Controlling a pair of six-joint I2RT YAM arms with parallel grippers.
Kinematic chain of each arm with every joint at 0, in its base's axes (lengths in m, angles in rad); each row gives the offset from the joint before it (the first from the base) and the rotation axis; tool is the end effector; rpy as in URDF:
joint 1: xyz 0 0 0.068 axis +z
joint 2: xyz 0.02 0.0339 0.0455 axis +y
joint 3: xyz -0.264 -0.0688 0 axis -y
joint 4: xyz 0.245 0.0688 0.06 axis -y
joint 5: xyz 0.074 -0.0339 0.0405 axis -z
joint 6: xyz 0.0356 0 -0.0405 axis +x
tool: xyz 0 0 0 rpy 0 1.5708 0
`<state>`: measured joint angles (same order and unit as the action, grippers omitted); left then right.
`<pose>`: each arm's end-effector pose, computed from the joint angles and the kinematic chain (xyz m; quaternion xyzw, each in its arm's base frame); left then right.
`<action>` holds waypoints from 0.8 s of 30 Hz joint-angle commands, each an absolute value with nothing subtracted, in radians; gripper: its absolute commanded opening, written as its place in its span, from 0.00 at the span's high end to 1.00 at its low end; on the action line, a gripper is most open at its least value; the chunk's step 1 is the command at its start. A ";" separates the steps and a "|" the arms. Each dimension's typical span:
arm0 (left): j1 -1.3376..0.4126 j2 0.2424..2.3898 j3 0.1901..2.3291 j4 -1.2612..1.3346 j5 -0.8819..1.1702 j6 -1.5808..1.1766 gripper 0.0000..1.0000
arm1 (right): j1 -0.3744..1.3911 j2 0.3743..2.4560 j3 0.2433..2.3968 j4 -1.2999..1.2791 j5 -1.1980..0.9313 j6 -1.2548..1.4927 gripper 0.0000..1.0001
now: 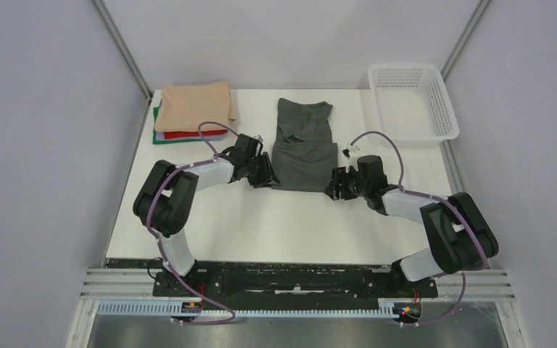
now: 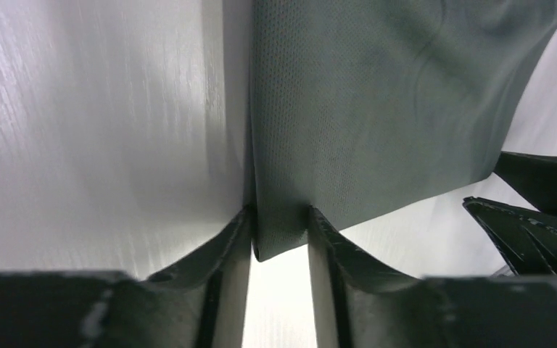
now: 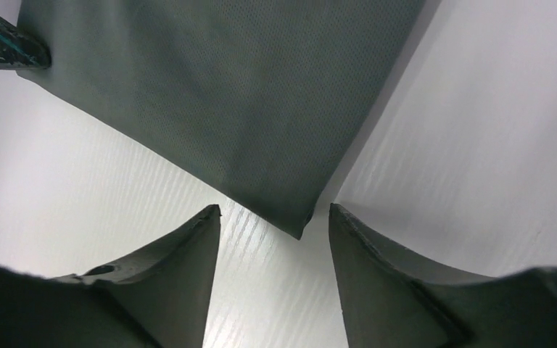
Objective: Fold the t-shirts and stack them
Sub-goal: Grab one side of the 2/3 rectangular tshirt with both arms
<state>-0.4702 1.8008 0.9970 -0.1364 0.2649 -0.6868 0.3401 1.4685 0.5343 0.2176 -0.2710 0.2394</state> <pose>0.3143 -0.1702 0.1483 -0.0611 0.9413 -0.2732 0.1887 0.2500 0.0986 0.1436 -0.1013 0.8979 0.2351 0.3582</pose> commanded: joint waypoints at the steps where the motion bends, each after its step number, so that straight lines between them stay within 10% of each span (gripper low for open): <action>1: -0.484 1.849 1.026 -0.121 0.281 -0.707 0.64 | 0.357 1.516 0.556 0.238 -0.243 0.233 0.45; 9: -0.497 1.869 1.027 -0.123 0.278 -0.708 0.98 | 0.381 1.540 0.568 0.218 -0.214 0.231 0.62; 17: -0.537 1.686 0.920 -0.208 0.212 -0.695 0.98 | 0.434 1.419 0.540 0.018 -0.211 0.210 0.98; 24: -0.622 1.340 0.786 -0.418 0.141 -0.689 0.98 | 0.466 1.150 0.461 -0.194 -0.450 0.203 1.00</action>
